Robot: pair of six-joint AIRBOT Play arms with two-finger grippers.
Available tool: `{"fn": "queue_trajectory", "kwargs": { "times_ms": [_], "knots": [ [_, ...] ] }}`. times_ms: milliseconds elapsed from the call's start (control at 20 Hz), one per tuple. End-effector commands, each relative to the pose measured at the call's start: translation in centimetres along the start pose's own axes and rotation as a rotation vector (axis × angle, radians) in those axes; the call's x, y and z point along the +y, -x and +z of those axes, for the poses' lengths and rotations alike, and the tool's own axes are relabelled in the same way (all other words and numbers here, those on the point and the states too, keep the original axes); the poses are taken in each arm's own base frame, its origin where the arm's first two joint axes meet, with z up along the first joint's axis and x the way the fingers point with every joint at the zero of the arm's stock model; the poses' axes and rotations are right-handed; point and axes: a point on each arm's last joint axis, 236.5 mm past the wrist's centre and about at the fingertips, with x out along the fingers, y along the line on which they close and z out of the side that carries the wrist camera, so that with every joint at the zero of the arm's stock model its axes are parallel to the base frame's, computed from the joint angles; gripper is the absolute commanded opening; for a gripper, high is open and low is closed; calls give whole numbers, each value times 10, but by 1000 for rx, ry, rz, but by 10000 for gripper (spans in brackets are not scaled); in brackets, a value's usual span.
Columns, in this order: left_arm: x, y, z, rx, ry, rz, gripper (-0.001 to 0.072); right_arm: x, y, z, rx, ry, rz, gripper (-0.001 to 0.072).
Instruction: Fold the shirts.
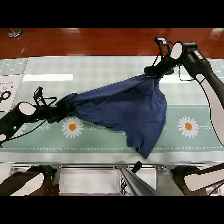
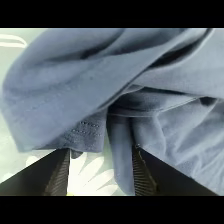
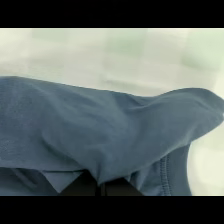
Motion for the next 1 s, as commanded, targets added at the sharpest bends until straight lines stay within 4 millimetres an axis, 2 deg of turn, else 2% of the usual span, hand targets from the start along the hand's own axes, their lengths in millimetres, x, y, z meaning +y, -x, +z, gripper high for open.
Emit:
{"fn": "queue_trajectory", "kwargs": {
  "times_ms": [0,100,150,200,500,950],
  "knots": [
    [7,0,-4,17,-39,33,355,0,0,0,0,0,0,23],
    [20,1,-8,35,-67,87,355,0,0,0,1,0,0,23],
    [26,2,-7,33,-76,112,308,0,0,-1,4,0,0,23],
    [29,2,-5,25,-82,125,299,0,0,-1,5,0,0,23],
    [31,2,2,-2,-102,136,299,0,0,-2,9,0,0,23],
    [22,4,26,-102,-108,111,314,0,0,-2,10,-1,2,23]
  ]
}}
